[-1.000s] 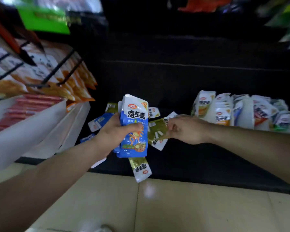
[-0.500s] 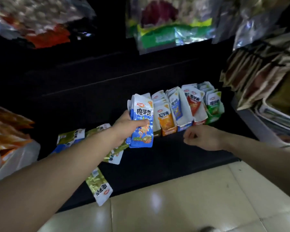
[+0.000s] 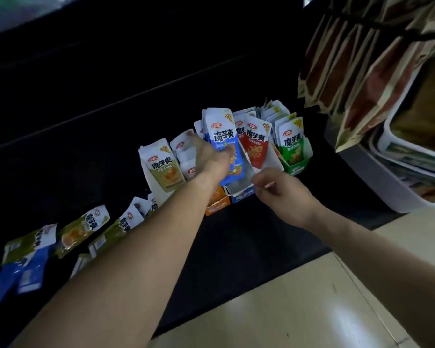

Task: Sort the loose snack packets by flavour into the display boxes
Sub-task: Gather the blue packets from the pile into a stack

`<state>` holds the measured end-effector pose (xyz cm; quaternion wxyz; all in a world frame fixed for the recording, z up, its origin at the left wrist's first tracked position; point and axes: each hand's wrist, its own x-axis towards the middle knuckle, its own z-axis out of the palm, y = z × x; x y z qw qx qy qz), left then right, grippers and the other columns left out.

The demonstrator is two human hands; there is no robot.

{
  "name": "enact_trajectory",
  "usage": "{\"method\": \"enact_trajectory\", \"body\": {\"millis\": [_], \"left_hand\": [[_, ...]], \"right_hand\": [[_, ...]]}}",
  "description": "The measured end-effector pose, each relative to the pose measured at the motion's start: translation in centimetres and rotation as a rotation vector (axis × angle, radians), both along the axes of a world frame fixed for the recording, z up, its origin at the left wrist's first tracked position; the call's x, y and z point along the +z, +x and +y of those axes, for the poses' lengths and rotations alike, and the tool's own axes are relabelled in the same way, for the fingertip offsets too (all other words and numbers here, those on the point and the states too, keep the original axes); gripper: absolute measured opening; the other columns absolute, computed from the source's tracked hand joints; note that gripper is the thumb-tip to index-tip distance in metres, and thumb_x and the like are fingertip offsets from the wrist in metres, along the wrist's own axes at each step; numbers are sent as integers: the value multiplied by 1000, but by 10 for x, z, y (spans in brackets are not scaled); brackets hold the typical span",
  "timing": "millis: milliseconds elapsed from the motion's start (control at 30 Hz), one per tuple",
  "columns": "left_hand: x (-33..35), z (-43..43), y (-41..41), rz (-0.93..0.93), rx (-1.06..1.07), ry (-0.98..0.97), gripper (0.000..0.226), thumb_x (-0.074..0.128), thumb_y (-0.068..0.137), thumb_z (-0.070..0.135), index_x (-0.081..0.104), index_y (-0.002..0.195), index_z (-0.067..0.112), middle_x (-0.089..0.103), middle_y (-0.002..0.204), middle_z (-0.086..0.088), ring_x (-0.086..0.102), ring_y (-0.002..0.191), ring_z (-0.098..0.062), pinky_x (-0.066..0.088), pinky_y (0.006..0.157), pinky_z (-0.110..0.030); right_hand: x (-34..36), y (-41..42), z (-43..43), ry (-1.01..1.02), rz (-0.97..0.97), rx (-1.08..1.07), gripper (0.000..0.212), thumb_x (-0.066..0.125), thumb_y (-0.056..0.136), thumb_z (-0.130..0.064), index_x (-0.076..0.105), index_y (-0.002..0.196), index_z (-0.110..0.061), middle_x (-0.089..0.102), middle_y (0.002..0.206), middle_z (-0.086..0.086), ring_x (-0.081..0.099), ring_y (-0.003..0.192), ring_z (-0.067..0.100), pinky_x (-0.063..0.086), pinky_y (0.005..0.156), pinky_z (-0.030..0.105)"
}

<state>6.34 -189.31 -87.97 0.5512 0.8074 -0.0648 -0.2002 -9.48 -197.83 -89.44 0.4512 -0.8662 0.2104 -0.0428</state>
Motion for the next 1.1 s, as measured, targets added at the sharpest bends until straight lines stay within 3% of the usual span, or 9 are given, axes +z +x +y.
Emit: {"method": "enact_trajectory", "body": {"millis": [100,200,333,533,700,867,933,1033,1100], "left_hand": [[-15,-8,1,-19,-23,21,52,62,97,15,23,132,21,57,113,4,59,95,-17,49,77,-27],[-25,-13,-7,-69,-60,40,51,66,91,14,25,116,30,64,119,-3,66,103,-24,58,87,-42],[-27,-12,-10,-118,-106,10,56,73,84,10,31,117,27,64,117,-4,65,106,-23,57,87,-37],[-24,14,12,-225,-236,129,56,78,83,21,45,128,21,65,112,8,65,99,-12,53,78,-27],[-18,18,21,-329,-322,253,58,83,79,26,50,126,20,69,121,2,67,107,-18,57,87,-39],[-12,28,30,-322,-287,251,45,79,82,12,56,120,18,66,105,7,67,95,-13,53,69,-22],[-11,34,32,-308,-269,215,44,76,83,7,57,122,18,63,100,10,66,96,-12,52,70,-19],[-7,40,32,-344,-304,222,49,75,86,11,54,130,15,62,103,9,59,94,-6,41,66,-8],[-5,42,30,-365,-320,225,52,75,87,14,50,134,16,66,116,4,59,97,-7,40,66,-9]], "right_hand": [[-13,20,0,-27,-77,3,32,60,95,-15,60,121,-33,58,118,-11,61,86,7,49,80,21],[-22,36,3,-121,-72,77,35,63,89,-11,62,123,-19,49,110,-11,50,95,5,45,84,21],[-32,44,10,-252,-4,78,39,63,87,-18,59,126,-15,52,124,0,49,118,27,45,97,40],[-41,37,18,-366,-11,53,60,62,88,-20,46,146,-22,42,145,0,42,127,30,45,101,41],[-44,39,16,-456,39,72,64,60,90,-25,39,151,-25,35,150,-2,39,130,28,46,101,41],[-41,44,15,-486,59,63,62,60,90,-27,41,150,-28,38,147,-3,42,128,29,50,95,44],[-39,46,17,-476,59,39,59,58,91,-25,43,147,-31,39,145,-5,44,125,27,52,89,44],[-35,49,20,-446,50,-26,51,58,91,-23,47,140,-32,40,139,-5,48,120,26,54,82,43],[-32,51,22,-439,66,-56,49,59,91,-23,46,138,-31,40,138,-3,50,120,27,54,80,43]]}}
